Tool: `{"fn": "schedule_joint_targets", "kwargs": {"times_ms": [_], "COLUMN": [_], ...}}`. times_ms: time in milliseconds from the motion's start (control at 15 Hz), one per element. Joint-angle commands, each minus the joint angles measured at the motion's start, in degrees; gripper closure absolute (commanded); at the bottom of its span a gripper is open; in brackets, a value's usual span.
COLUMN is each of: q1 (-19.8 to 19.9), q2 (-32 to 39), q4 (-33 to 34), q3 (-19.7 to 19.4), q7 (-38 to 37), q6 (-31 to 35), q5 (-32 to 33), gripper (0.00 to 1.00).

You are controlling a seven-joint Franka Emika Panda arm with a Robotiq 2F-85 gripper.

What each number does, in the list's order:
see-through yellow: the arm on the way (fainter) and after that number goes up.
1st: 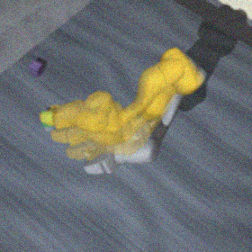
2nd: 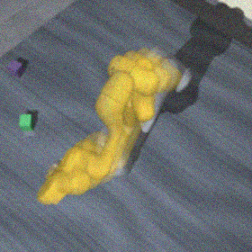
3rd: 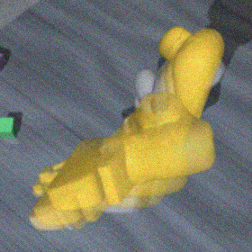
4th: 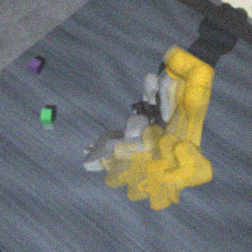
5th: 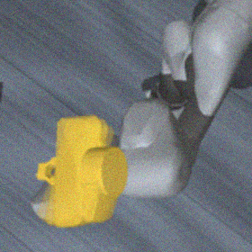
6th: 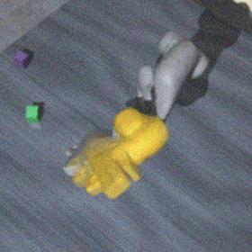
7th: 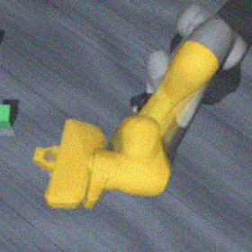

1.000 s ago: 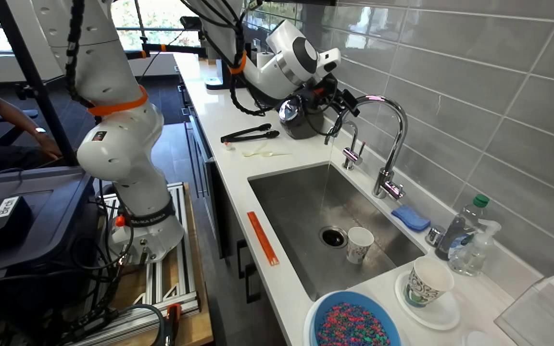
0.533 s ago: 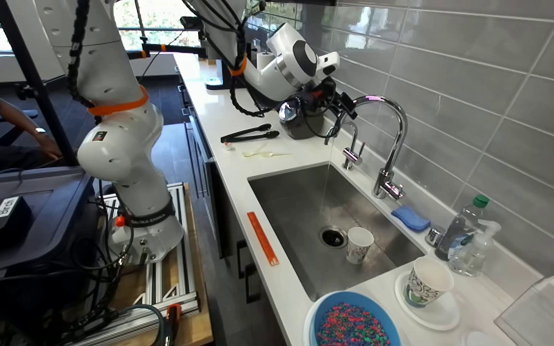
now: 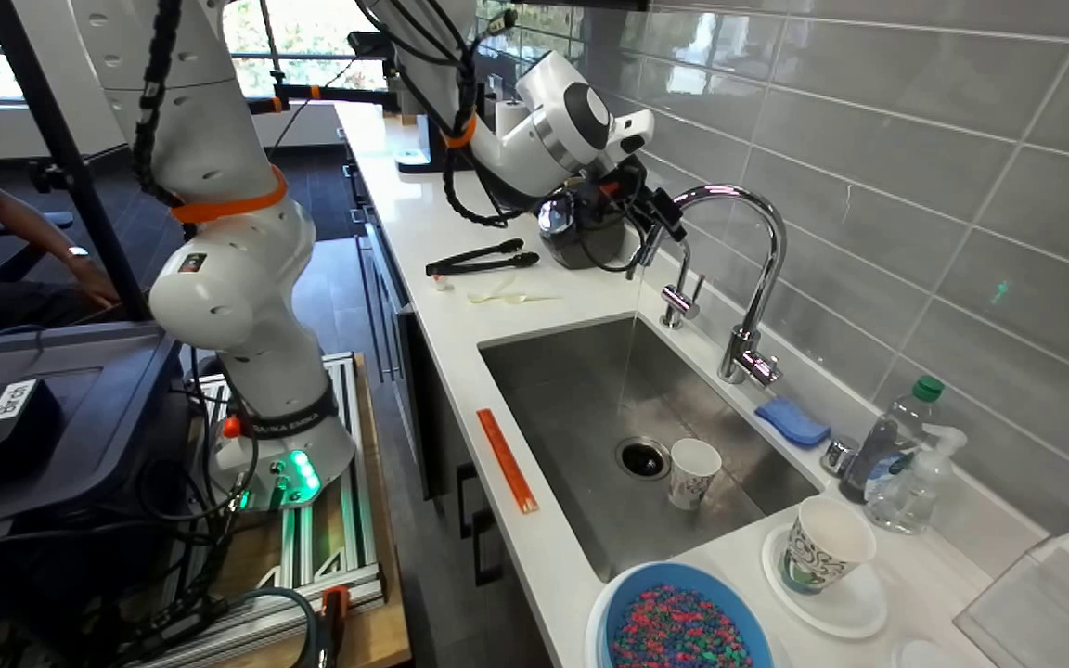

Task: Open the faucet on the right then push it to the right side of the sink.

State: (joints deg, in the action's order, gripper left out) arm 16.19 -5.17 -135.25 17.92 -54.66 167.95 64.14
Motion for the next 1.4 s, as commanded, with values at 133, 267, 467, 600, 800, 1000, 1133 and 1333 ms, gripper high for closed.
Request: {"fn": "schedule_joint_targets", "kwargs": {"times_ms": [133, 267, 467, 600, 800, 1000, 1133, 1333], "q1": [1.03, 1.49, 2.29, 2.85, 3.54, 4.28, 4.67, 5.33], "q2": [1.23, 1.15, 0.93, 0.74, 0.78, 0.75, 0.78, 0.93], "q4": [0.38, 0.18, 0.08, -0.07, 0.05, 0.10, 0.15, 0.25], "q3": [-0.14, -0.56, -0.93, -1.17, -1.48, -1.90, -2.12, -2.43], "q7": [-3.68, -4.35, -4.82, -5.35, -6.12, -7.45, -8.59, -10.07], "q6": [-1.50, -1.37, -1.41, -1.32, -1.29, -0.86, -0.75, -0.56], "q5": [2.60, 3.59, 4.91, 5.85, 7.67, 9.76, 11.20, 13.48], "gripper": [0.00, 0.00, 0.00, 0.00, 0.00, 0.00, 0.00, 0.00]}}
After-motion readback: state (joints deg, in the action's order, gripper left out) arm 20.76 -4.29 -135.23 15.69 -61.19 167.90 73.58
